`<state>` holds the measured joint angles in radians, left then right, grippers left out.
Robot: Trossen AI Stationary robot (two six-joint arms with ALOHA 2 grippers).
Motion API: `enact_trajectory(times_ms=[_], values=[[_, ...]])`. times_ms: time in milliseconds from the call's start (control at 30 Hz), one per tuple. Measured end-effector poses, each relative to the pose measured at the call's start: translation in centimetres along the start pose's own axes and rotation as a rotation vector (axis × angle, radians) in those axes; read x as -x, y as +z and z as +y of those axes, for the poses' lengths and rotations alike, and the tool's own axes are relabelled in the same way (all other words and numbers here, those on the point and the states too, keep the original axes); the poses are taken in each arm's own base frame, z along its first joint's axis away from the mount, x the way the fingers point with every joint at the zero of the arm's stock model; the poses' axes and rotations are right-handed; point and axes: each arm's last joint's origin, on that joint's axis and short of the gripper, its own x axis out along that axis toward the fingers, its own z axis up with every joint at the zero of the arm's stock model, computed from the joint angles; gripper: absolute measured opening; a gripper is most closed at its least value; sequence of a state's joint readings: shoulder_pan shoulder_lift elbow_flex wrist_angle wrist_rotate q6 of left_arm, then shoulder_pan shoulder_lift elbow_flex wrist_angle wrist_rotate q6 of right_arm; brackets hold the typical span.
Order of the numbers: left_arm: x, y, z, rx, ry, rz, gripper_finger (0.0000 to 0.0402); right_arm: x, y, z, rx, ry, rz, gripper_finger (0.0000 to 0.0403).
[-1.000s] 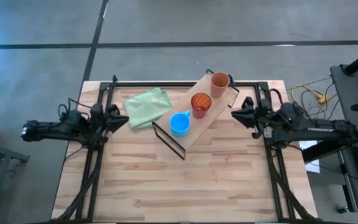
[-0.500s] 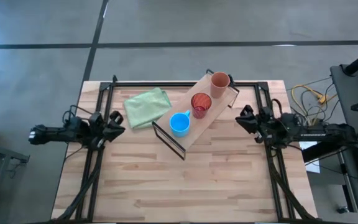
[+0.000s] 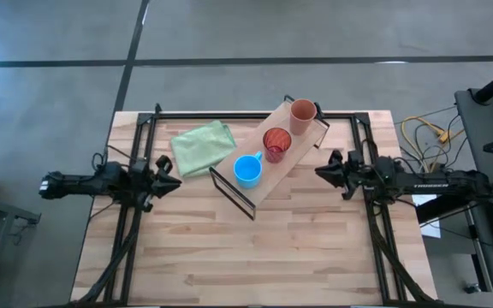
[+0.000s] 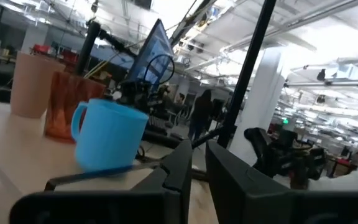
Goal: Stack small to large cups/mugs on shelf
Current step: Return to Home Position
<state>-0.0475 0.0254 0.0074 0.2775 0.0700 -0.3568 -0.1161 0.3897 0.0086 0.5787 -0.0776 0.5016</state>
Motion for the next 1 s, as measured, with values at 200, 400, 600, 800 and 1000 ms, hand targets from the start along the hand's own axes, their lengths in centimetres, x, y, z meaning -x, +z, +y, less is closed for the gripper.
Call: enact_trajectory(times_ms=[200, 400, 600, 800, 1000], values=[[0.1, -1.2, 0.4, 0.01, 0.045, 0.118, 0.0034, 0.2, -1.5, -0.8, -0.057, -0.097, 0.146, 0.0054], [0.3, -2.3, 1.0, 0.011, 0.155, 0.221, 0.0034, 0.6, -2.7, -1.8, -0.103, -0.275, 0.228, 0.0054], [0.3, -2.4, 1.1, -0.015, 0.167, 0.26, 0.0034, 1.2, -3.8, -2.4, -0.172, -0.371, 0.339, 0.0054], [0.4, -2.1, 0.9, -0.007, 0.164, 0.298, 0.0034, 1.5, -4.3, -2.5, -0.218, -0.385, 0.412, 0.0054], [1.2, -1.1, 0.4, 0.055, 0.202, 0.438, 0.0034, 1.7, -2.6, -1.5, -0.191, -0.376, 0.476, 0.0054]])
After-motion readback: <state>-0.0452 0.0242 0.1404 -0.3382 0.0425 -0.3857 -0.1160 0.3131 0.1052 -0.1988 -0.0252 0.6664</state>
